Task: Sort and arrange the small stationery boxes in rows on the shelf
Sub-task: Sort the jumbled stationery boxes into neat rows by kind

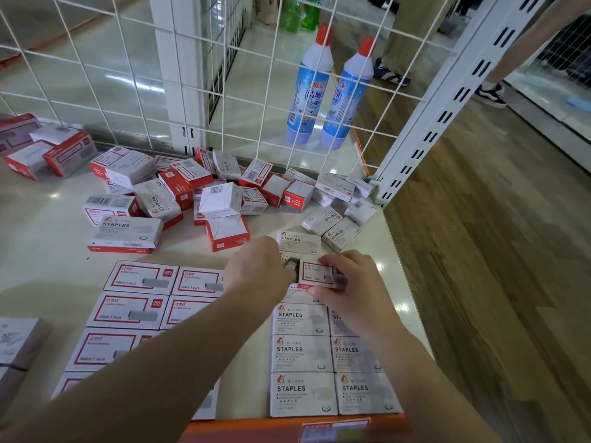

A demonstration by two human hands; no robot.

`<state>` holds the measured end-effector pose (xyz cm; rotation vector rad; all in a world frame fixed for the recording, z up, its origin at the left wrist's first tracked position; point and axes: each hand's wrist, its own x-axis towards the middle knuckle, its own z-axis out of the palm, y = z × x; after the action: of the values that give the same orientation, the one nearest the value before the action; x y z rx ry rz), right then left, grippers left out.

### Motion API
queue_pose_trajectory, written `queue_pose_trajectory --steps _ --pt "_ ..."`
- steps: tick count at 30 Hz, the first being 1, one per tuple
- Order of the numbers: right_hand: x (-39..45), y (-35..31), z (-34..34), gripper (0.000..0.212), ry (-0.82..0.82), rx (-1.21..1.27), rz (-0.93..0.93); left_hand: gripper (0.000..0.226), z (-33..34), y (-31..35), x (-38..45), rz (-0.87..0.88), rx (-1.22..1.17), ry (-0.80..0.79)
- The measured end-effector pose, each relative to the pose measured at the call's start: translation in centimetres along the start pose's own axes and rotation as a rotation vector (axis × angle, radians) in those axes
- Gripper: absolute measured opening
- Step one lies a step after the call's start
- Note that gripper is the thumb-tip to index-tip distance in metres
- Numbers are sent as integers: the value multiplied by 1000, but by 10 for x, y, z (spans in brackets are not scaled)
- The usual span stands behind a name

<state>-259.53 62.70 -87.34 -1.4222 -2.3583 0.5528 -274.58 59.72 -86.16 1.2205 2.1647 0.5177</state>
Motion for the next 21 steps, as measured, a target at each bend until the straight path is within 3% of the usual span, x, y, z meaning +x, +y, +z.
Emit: queue_pose_trajectory --steps 5,14,21 --pt "-3 -1 0 46 2 -9 -5 27 -2 -1 0 -43 -24 24" --pt "-5 1 0 45 -6 14 -2 9 0 -3 -5 -7 -141 11" --pt "-6 2 0 46 -6 20 5 10 3 1 -6 -9 -210 -21"
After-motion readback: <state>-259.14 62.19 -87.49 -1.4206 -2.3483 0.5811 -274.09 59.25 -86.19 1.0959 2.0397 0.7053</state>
